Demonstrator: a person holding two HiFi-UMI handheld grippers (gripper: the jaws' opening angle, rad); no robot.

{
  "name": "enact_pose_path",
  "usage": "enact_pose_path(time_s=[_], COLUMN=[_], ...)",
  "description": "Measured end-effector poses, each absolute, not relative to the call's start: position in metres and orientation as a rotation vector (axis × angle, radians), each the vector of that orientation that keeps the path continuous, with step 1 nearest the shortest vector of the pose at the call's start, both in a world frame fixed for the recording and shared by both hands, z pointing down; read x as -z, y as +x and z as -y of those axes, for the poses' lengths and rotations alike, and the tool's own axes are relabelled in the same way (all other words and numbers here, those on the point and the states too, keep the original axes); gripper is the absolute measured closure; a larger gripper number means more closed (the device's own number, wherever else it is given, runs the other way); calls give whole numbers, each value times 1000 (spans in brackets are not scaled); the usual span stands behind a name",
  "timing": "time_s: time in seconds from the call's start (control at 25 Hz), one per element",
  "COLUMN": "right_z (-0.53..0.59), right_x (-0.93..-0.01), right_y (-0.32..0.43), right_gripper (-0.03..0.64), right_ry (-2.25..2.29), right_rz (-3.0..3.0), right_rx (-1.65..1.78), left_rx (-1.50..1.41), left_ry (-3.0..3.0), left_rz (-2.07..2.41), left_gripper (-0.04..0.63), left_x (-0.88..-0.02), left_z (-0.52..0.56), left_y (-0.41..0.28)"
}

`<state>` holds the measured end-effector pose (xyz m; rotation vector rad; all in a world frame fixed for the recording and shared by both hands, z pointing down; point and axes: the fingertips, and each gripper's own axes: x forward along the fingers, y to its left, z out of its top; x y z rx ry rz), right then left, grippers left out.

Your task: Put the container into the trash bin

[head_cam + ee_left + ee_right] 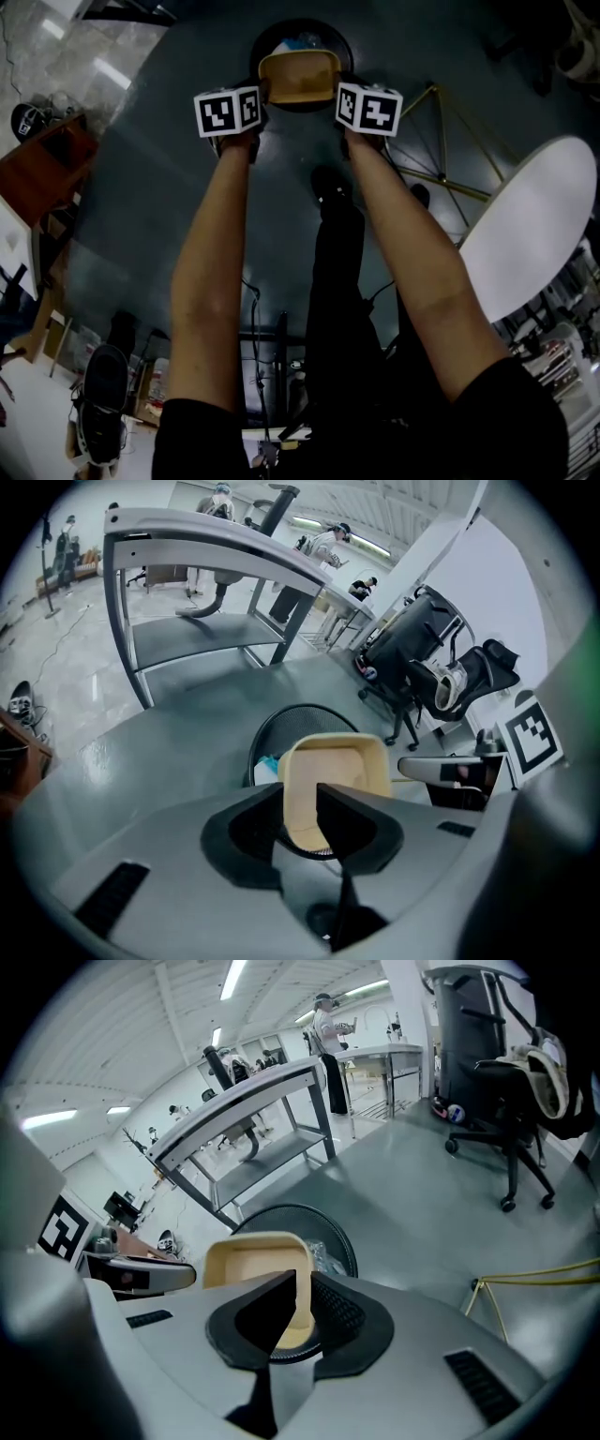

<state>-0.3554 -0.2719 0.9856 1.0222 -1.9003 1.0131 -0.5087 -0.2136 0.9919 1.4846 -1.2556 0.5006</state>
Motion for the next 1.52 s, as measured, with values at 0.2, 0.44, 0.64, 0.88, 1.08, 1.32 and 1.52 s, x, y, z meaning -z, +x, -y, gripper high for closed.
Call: enact_pose_path(time_s=[0.2, 0.44, 0.64, 0.88, 1.08, 1.32, 1.52], right_z=[269, 275, 264, 247, 237, 232, 229], right_x=[-969, -947, -904, -822, -738, -635, -543], right_y=[-344, -378, -395, -407, -412, -410, -390], right_gripper=[558, 558, 560, 568, 571, 574, 574], right_ry=[1023, 972, 890, 807, 745, 674, 638], right_rz=[1930, 1982, 2047, 2122, 2230, 2391, 2532], right_rx=[-984, -984, -972, -951, -947, -907, -859], left_rx=[-487, -428, -388, -320, -252, -158, -125], left_ry=[1468, 1481, 1508, 1525, 1554, 1624, 1696], left_rz=[1265, 1285, 1310, 1334, 1367, 1425, 1497], left_gripper=[482, 491, 564, 592, 592, 592, 592], left_x=[-983, -957, -911, -831, -758, -660, -575], left_z=[202, 212, 212, 203, 198, 194, 183], left_y=[-497, -503, -495, -491, -480, -456, -437])
